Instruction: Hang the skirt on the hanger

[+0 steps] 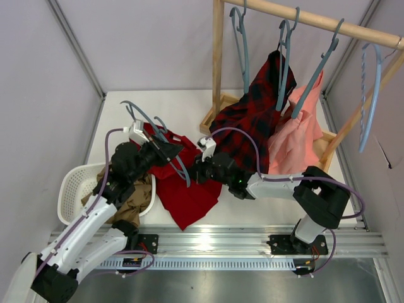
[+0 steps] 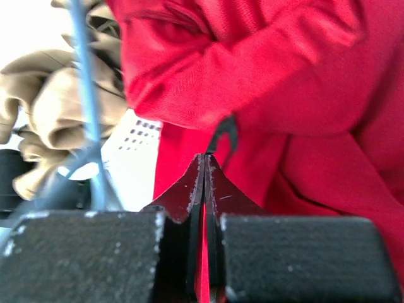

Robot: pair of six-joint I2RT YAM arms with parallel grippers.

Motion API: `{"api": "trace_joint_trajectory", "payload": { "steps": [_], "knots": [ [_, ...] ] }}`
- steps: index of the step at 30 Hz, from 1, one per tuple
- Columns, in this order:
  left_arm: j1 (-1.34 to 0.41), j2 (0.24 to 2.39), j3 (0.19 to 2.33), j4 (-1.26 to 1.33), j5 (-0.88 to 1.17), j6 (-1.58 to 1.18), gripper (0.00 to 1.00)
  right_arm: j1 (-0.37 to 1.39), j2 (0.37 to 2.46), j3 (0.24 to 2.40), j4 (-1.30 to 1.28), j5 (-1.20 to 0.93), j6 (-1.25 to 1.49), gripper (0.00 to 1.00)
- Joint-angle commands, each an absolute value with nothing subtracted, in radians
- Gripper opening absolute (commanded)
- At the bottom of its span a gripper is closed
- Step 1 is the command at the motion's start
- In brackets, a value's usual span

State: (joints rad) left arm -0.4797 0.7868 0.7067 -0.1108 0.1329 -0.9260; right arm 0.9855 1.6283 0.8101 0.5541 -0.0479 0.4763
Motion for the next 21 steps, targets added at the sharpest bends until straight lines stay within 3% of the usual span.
{"api": "trace_joint_trajectory", "payload": {
  "steps": [1, 21],
  "knots": [
    [-0.468, 0.788, 0.681, 0.076, 0.218, -0.848, 0.03, 0.989, 1.585, 0.877, 0.5, -0.098, 0.551, 0.0],
    [-0.468, 0.738, 0.542, 0.31, 0.219, -0.727, 0.03, 0.973, 1.494, 0.913, 0.344, -0.202, 0.742, 0.0]
  ]
}}
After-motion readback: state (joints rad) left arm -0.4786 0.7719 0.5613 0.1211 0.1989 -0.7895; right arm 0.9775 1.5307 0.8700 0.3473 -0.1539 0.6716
